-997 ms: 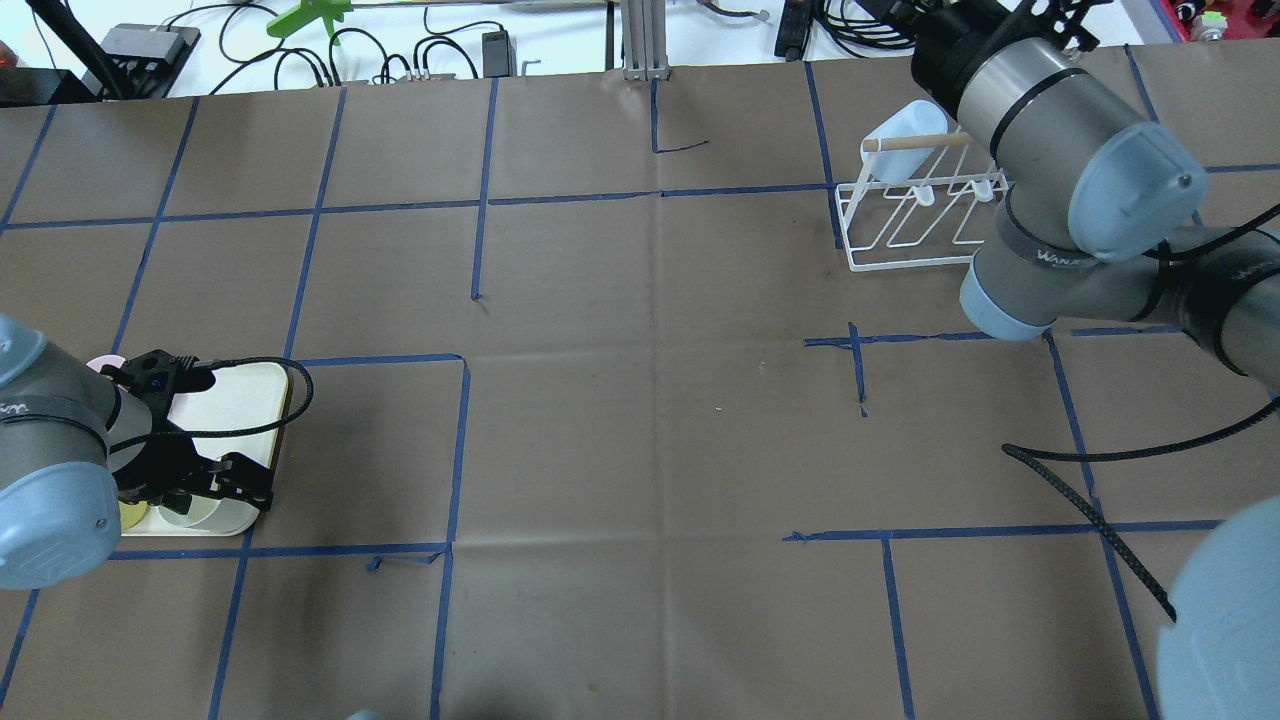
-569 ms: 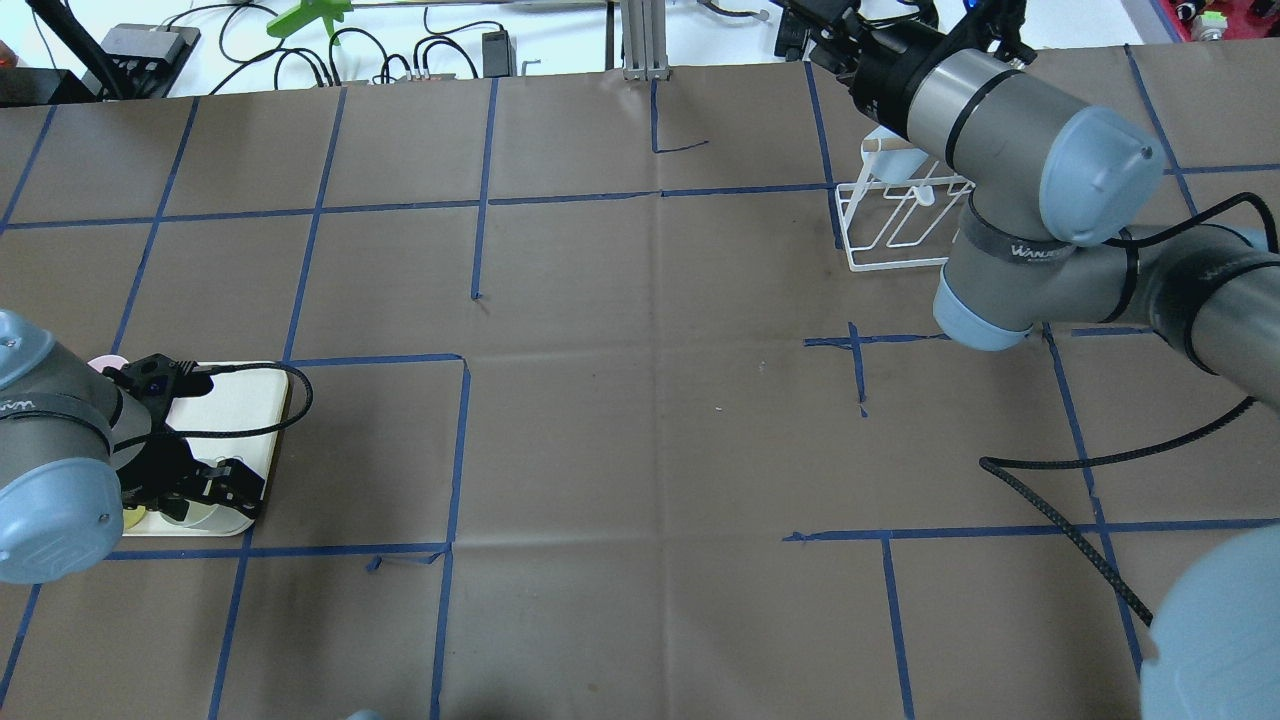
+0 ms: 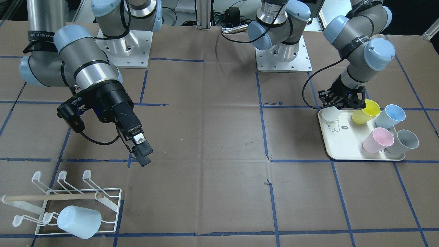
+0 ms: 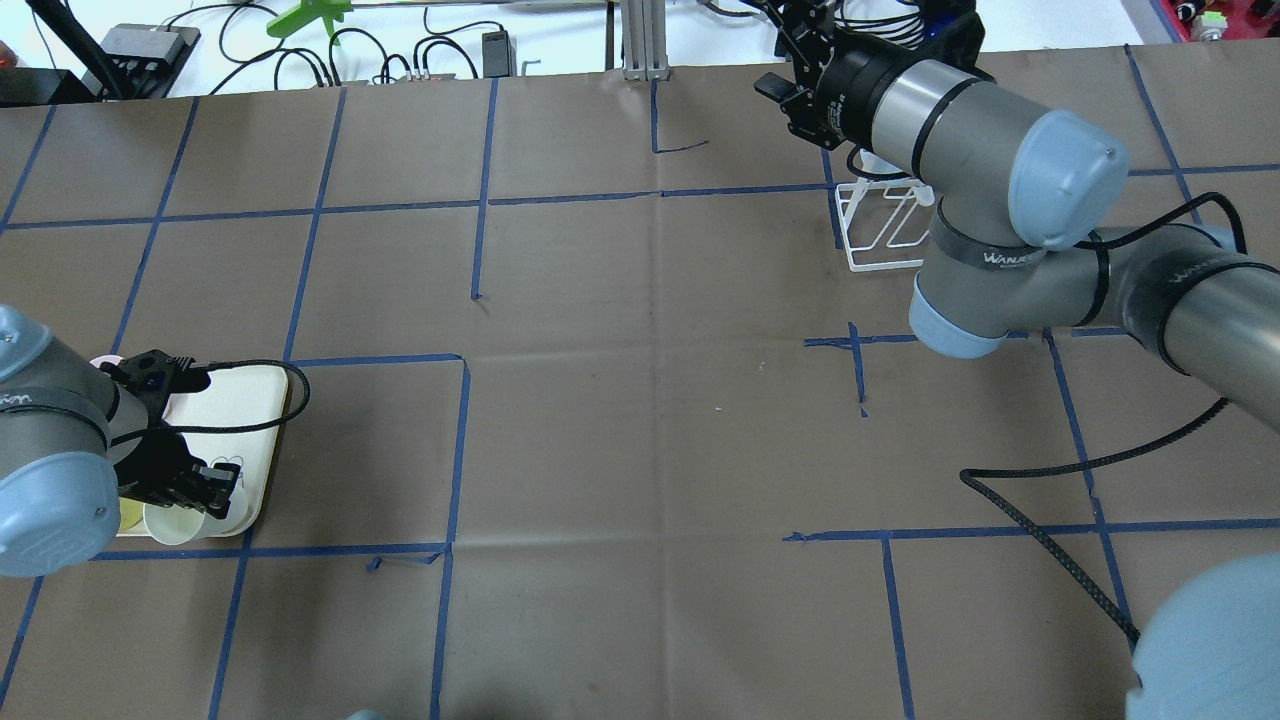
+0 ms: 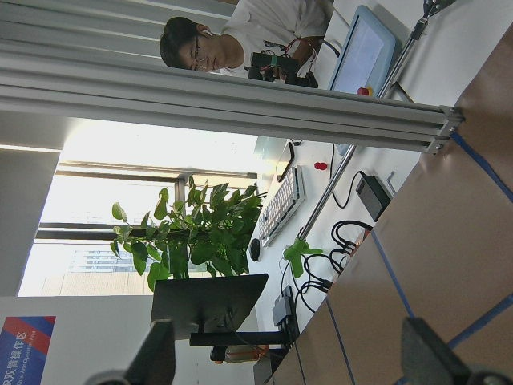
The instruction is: Transfer IKEA cup to right arm and place on rack
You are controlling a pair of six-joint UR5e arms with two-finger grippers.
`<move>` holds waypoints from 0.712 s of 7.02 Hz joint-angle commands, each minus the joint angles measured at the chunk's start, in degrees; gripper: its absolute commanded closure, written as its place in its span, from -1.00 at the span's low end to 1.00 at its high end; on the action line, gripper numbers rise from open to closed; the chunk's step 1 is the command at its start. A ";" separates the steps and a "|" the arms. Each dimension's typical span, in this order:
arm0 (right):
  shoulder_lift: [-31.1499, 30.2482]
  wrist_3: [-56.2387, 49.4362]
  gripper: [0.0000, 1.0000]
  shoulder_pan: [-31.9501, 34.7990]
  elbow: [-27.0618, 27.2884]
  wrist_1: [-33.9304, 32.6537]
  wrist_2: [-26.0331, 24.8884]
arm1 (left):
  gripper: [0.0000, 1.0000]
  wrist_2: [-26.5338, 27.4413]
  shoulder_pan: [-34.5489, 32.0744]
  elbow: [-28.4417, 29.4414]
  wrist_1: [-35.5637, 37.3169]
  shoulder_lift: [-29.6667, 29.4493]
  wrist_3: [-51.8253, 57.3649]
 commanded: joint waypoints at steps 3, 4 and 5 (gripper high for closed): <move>0.01 0.75 -1.00 2.41 1.65 0.00 -0.04 | 1.00 0.05 -1.63 18.39 -19.31 1.81 0.29; -0.08 0.75 -1.00 2.41 2.54 0.00 -0.04 | 1.00 0.05 -3.29 27.08 -29.24 1.64 -0.06; -0.08 0.58 -1.00 2.41 2.72 0.00 -0.57 | 1.00 -0.04 -5.40 36.39 -38.65 0.68 -1.20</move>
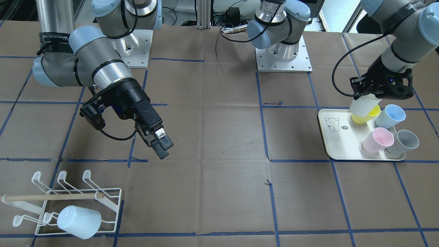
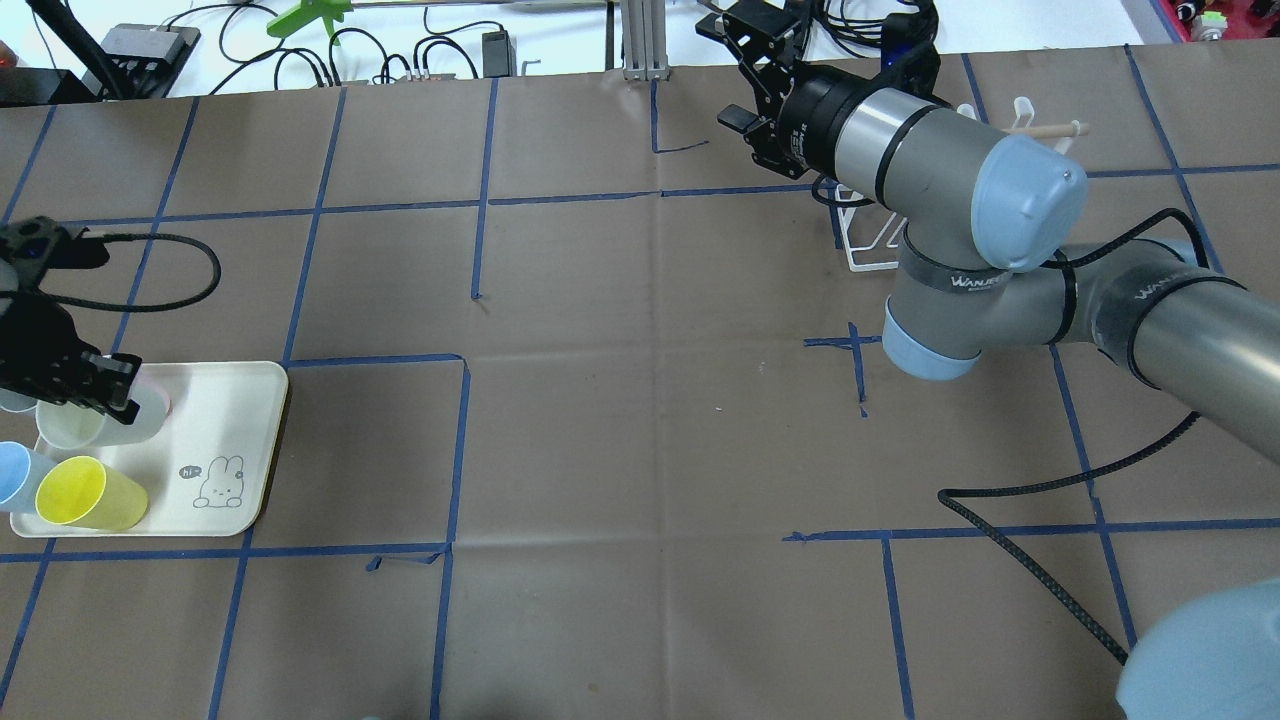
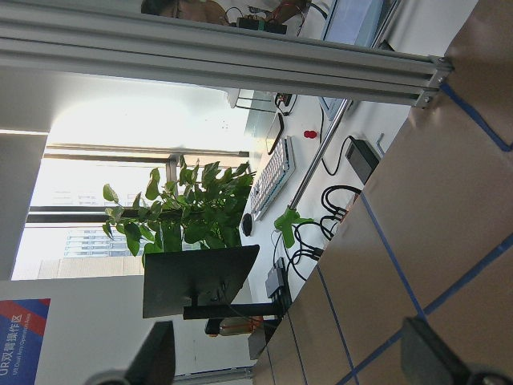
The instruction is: Transfer IKEA cup to right arm and place on rack
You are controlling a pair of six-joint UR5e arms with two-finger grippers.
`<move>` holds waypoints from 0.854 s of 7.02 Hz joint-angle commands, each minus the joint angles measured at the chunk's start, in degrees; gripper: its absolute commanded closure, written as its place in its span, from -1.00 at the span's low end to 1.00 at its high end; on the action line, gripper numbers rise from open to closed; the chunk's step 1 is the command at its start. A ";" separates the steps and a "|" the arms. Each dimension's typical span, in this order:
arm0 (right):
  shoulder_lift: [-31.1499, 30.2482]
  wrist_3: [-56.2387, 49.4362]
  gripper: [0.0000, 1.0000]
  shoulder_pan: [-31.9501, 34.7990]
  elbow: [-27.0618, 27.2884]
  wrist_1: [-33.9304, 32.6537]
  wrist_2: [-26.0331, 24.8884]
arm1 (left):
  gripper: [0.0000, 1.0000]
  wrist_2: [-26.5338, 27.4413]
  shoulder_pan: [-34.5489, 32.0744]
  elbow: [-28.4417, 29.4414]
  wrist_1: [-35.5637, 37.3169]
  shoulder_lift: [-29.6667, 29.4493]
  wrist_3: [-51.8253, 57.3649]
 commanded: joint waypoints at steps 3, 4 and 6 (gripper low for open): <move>0.14 -0.48 -1.00 -0.04 0.47 0.26 -0.57 | 1.00 -3.04 -6.37 21.49 -14.58 -7.42 -1.31; 0.06 0.04 -1.00 -0.04 0.64 0.09 -0.40 | 1.00 -8.98 -8.04 20.19 -6.38 -7.96 -0.88; -0.12 0.14 -0.99 0.39 1.25 -0.26 -0.84 | 1.00 -22.16 -9.89 19.04 5.94 -11.20 -0.52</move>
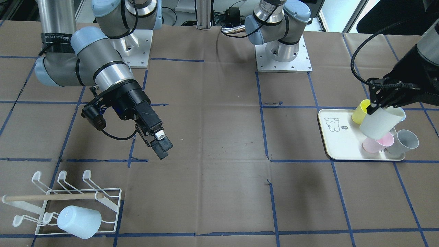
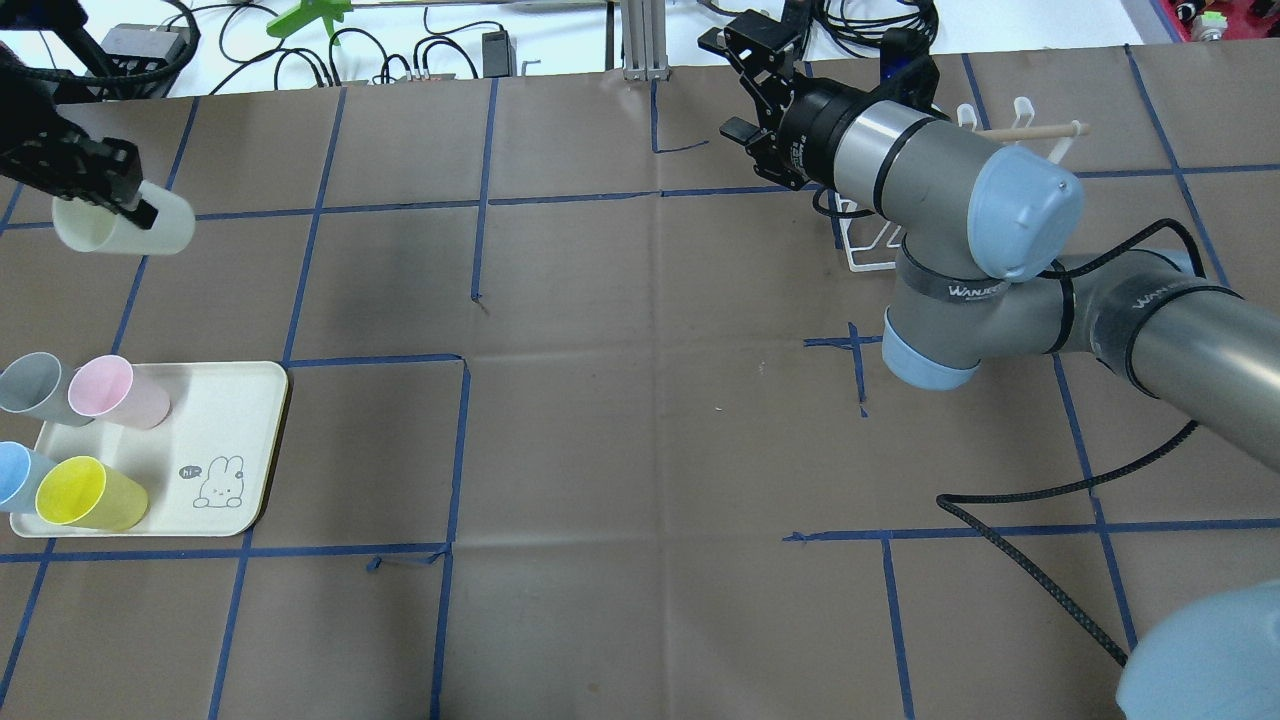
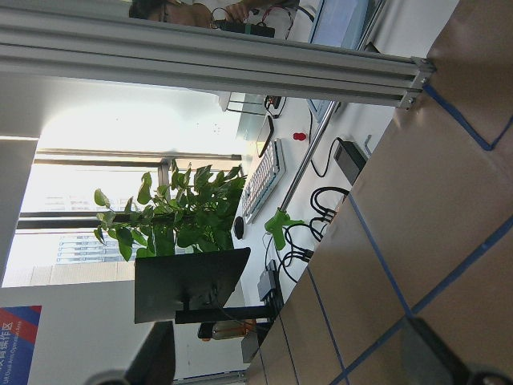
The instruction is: Transfer IKEA cup to right arm and place on rack
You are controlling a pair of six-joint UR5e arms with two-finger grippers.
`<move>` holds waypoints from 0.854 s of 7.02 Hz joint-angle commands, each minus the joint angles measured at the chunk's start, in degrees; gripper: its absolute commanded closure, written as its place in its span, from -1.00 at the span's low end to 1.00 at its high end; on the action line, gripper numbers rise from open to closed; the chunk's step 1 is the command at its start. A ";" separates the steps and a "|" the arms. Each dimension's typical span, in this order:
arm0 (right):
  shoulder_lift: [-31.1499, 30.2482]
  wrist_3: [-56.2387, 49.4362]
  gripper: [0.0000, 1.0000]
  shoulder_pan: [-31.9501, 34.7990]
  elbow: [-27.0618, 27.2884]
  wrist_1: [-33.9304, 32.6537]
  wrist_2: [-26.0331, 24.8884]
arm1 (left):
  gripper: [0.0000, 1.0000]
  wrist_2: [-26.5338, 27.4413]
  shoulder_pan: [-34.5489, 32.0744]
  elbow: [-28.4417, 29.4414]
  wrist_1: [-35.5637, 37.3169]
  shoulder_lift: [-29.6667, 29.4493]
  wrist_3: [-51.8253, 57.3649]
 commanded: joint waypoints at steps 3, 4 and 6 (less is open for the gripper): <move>-0.11 2.70 -0.99 0.38 0.80 -1.91 -4.07 | 1.00 -26.05 -5.04 -10.09 32.70 -3.37 0.20; 0.06 7.86 -0.99 0.38 0.80 -1.83 -3.28 | 1.00 -29.24 -6.10 -15.01 41.25 -3.02 0.02; 0.06 8.53 -0.99 0.38 0.80 -1.48 -3.28 | 1.00 -32.08 -11.35 -23.28 56.80 -2.23 -0.06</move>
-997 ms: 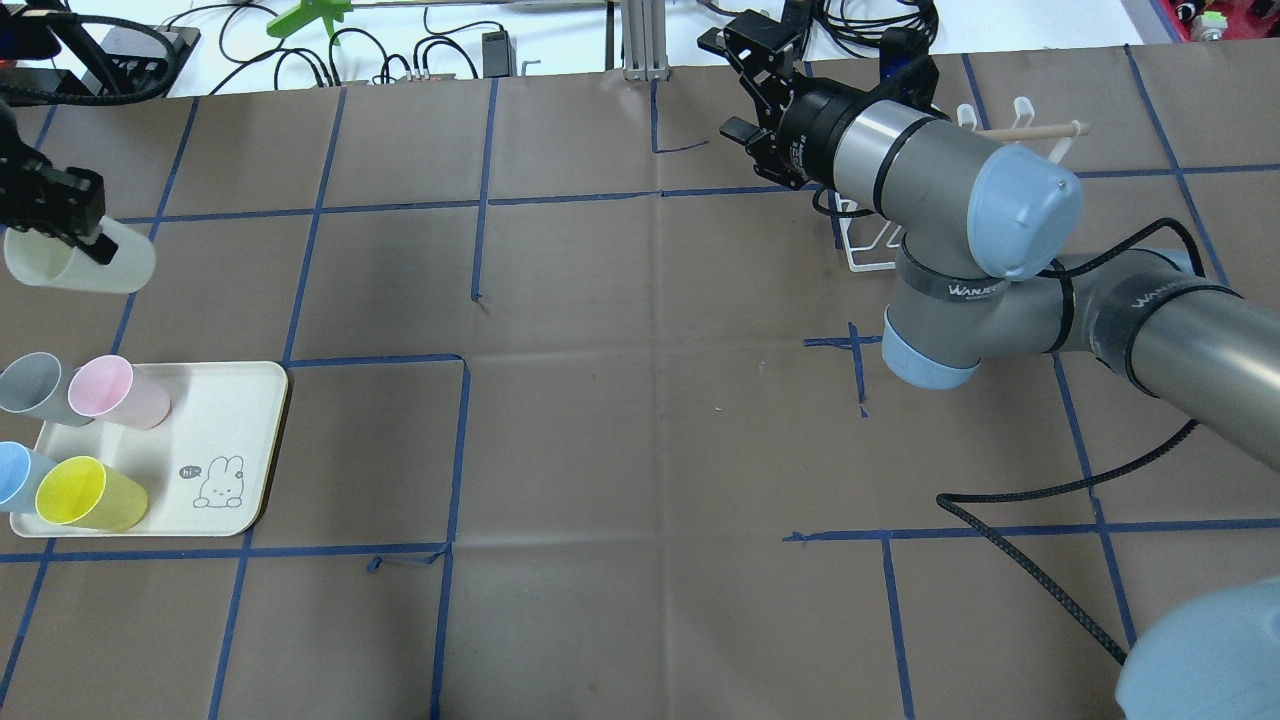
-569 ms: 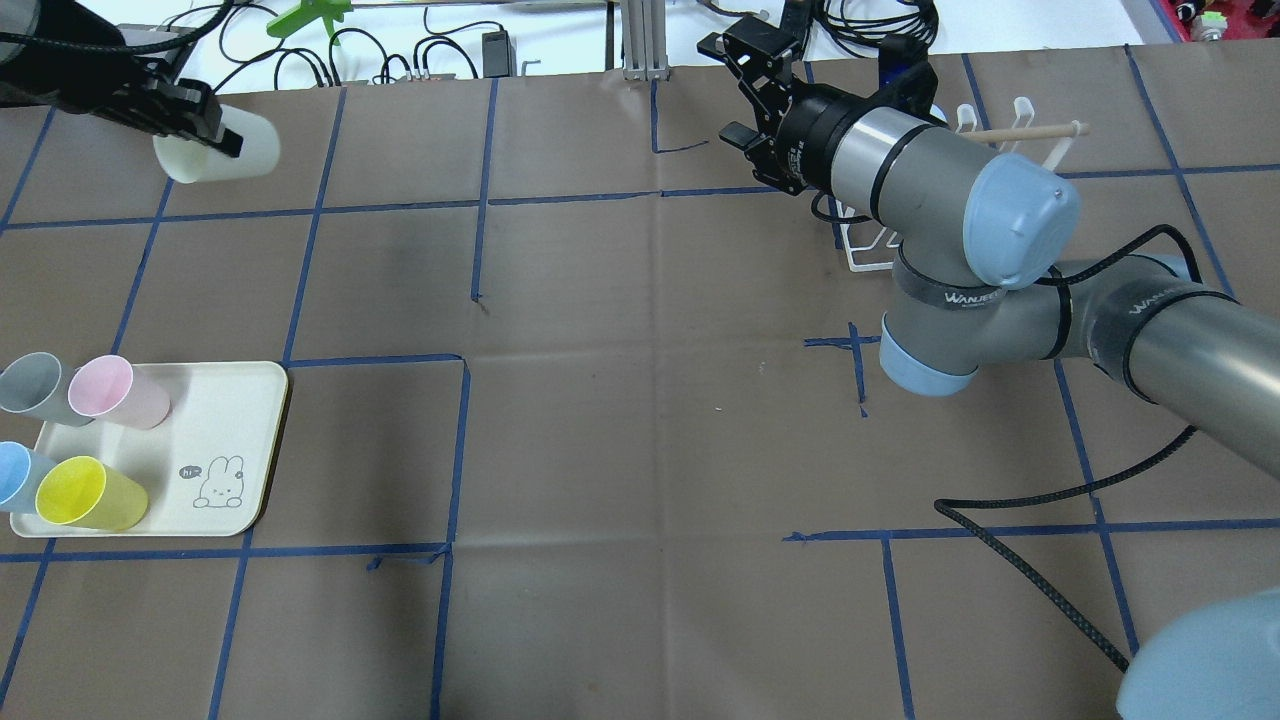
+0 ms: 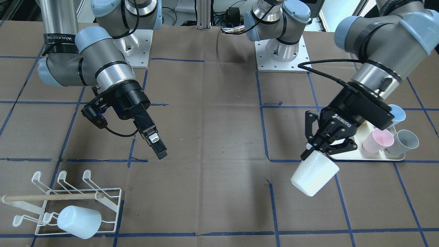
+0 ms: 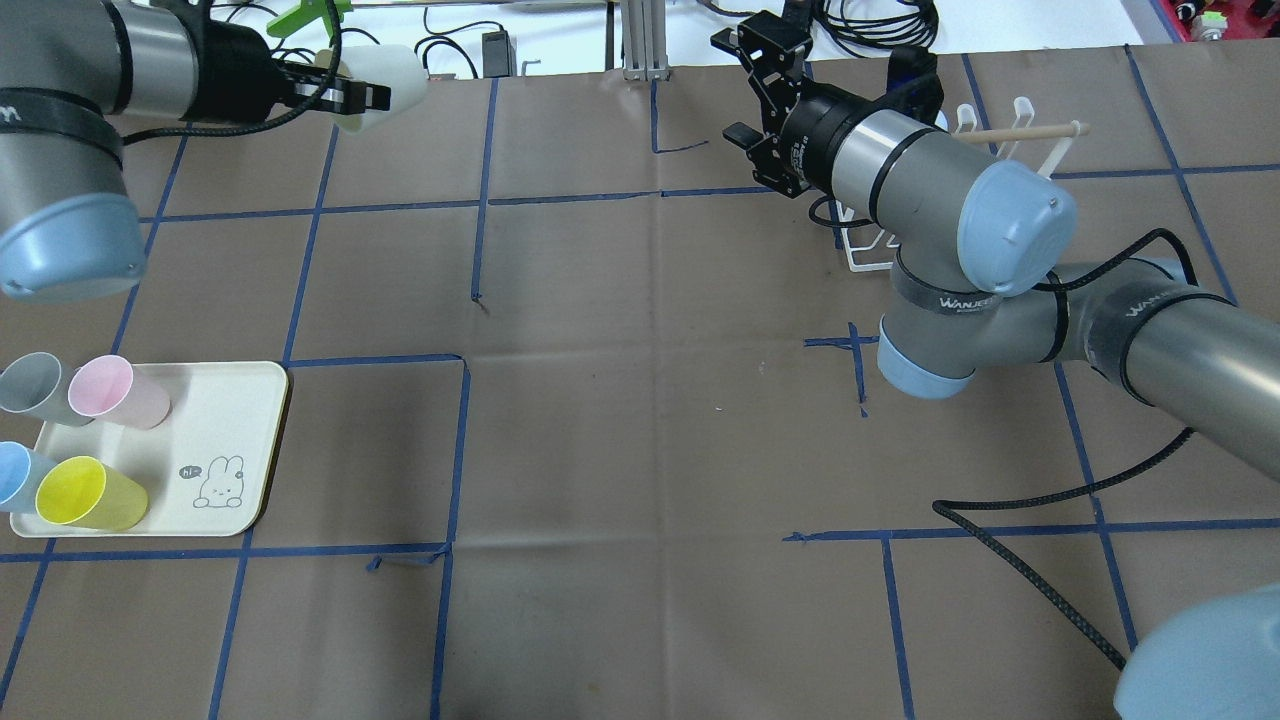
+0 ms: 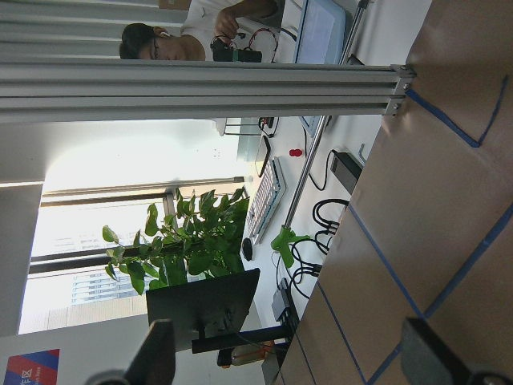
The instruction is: Transfer IKEA cup to right arm and place on rack
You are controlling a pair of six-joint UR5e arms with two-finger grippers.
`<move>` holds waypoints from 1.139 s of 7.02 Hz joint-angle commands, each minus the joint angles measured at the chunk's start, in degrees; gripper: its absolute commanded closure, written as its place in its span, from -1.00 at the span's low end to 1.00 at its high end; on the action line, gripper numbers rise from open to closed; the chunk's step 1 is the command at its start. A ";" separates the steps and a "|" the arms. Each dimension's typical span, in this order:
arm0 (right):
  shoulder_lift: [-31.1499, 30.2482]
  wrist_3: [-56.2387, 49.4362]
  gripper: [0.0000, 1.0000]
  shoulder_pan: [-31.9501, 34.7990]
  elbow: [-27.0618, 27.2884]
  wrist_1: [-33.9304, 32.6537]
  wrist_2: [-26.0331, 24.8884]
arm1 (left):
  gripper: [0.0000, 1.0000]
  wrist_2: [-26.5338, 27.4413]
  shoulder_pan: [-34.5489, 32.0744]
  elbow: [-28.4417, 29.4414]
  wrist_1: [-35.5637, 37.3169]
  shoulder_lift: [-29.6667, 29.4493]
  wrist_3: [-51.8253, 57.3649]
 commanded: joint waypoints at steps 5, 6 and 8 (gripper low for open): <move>0.03 0.44 -0.99 0.00 -0.08 0.64 0.19 | 0.99 -3.52 -10.37 -22.18 40.52 2.02 -6.13; 0.03 0.88 -0.99 0.00 0.00 0.64 0.19 | 0.99 -1.08 -11.69 -22.19 40.27 3.16 -7.89; 0.21 1.15 -0.99 1.40 0.44 0.90 -0.07 | 0.99 10.93 -17.64 -21.66 40.27 3.35 -12.91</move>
